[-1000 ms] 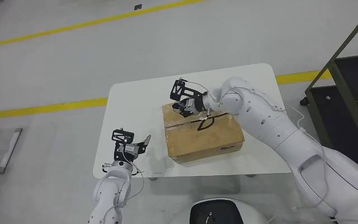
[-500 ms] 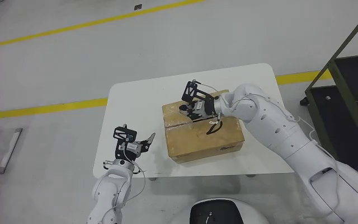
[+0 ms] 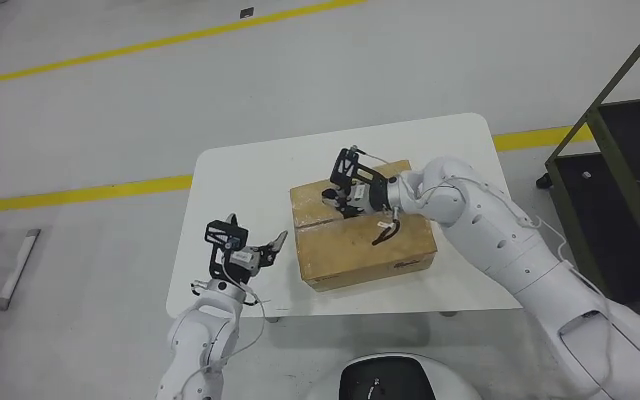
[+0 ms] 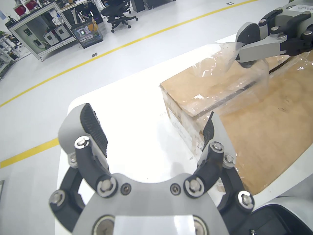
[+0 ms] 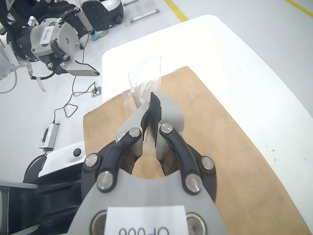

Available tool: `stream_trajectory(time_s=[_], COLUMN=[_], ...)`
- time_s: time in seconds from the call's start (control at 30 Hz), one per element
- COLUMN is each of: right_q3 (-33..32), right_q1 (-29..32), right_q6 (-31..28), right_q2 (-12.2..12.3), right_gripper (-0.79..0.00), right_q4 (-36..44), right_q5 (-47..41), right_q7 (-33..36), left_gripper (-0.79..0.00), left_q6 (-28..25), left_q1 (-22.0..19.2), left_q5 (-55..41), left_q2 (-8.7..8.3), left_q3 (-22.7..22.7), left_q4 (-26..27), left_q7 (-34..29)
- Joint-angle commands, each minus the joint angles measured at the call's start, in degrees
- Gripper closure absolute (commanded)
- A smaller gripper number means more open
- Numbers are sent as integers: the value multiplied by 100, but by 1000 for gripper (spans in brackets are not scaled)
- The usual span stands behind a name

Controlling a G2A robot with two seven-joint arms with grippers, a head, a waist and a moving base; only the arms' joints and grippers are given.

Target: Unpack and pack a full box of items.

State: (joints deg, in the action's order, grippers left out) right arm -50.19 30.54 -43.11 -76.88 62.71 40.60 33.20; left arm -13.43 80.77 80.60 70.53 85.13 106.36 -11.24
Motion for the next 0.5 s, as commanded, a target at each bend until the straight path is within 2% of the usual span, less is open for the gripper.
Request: stream_trajectory(time_s=[0.0, 0.03, 0.07, 0.1, 0.2, 0.23, 0.3, 0.33, 0.47], right_q3=[-96, -154, -202, -236, -323, -351, -407, -421, -465], right_q1=[110, 176, 235, 285, 419, 456, 527, 557, 638], right_q6=[-47, -62, -60, -57, -38, -10, 104, 160, 275], right_q2=[43, 64, 85, 103, 147, 158, 177, 185, 205], right_gripper=[0, 0, 0, 0, 0, 0, 0, 0, 0], right_q4=[86, 134, 174, 221, 372, 414, 488, 519, 626], right_q5=[32, 26, 37, 62, 108, 113, 124, 129, 104], right_q7=[-72, -138, -169, -170, -207, -222, -252, -230, -215], left_gripper=[-511, -406, -336, -320, -206, -99, -25, 0, 0], left_q6=[-52, -76, -100, -98, -127, -132, -120, -131, -264], left_q1=[-66, -98, -132, -168, -261, -287, -330, -355, -451], left_q5=[-11, -82, -115, -175, -275, -318, -352, -375, -394], left_q2=[2, 8, 11, 16, 30, 33, 39, 41, 41], left_q3=[-68, -116, -152, -189, -320, -348, -401, -430, -528], left_q4=[-27, -45, -69, -90, -155, -177, -231, -250, -300], left_q7=[-59, -70, -100, -117, -201, -224, -288, -321, -407])
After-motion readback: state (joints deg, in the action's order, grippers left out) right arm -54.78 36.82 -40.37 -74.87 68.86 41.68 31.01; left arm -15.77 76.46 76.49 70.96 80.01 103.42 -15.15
